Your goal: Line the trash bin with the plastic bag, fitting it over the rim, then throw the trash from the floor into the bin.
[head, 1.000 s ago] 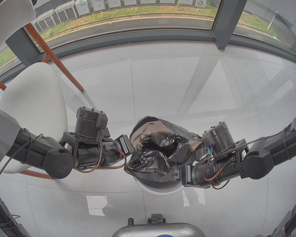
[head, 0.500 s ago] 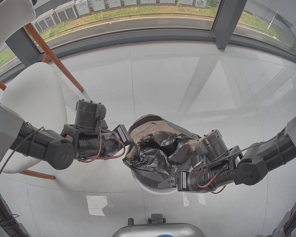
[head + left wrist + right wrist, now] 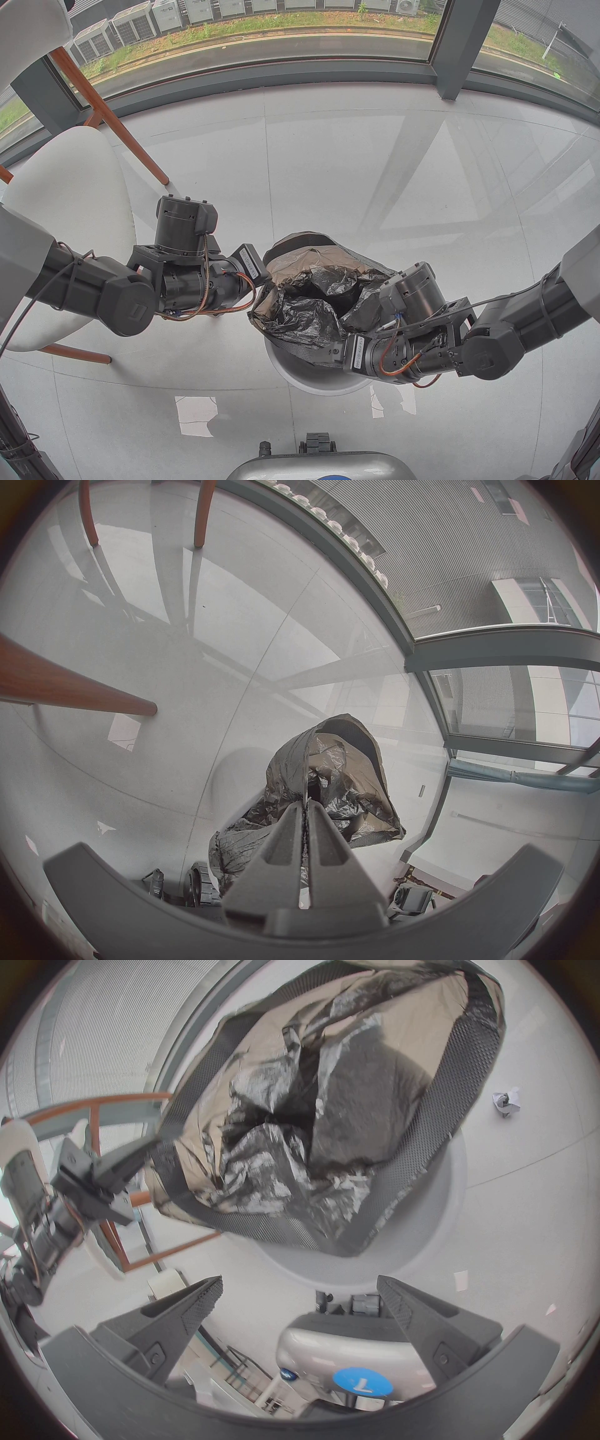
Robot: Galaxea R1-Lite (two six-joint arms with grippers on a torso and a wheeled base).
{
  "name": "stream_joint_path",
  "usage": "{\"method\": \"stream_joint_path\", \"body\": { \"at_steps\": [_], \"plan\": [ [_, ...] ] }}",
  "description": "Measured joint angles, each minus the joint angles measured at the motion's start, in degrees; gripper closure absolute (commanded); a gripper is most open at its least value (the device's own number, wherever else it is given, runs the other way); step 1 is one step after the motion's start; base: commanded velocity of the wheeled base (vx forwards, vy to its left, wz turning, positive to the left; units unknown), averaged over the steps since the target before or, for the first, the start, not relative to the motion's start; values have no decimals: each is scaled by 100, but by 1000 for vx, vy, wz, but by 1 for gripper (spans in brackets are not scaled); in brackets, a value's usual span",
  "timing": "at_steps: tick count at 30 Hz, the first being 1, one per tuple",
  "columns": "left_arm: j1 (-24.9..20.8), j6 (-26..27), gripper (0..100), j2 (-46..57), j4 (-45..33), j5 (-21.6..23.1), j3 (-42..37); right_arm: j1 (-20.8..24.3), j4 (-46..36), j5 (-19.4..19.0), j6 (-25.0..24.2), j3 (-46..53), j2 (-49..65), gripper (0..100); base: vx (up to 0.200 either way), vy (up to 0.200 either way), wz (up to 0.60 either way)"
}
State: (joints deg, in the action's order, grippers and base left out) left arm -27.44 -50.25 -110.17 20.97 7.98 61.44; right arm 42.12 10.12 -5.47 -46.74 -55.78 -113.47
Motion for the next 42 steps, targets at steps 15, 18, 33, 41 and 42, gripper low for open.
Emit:
{"method": "stream_joint_path", "body": {
  "at_steps": [15,18,33,41,42],
  "plan": [
    [33,-191,100,-146,10,-77,149,55,140,373,-1415,-55,-180,0,0,0,0],
    [40,-195,100,-157,10,-77,151,138,182,607,-1769,-66,-251,0,0,0,0],
    [73,-194,100,-171,13,-79,173,219,236,983,-2224,-483,-662,0,0,0,0],
    [79,-195,100,-174,21,-79,178,-12,236,1078,-2226,-752,-855,100,0,0,0],
    [82,-195,100,-174,21,-77,179,-37,236,1078,-2226,-775,-872,100,0,0,0]
  ]
}}
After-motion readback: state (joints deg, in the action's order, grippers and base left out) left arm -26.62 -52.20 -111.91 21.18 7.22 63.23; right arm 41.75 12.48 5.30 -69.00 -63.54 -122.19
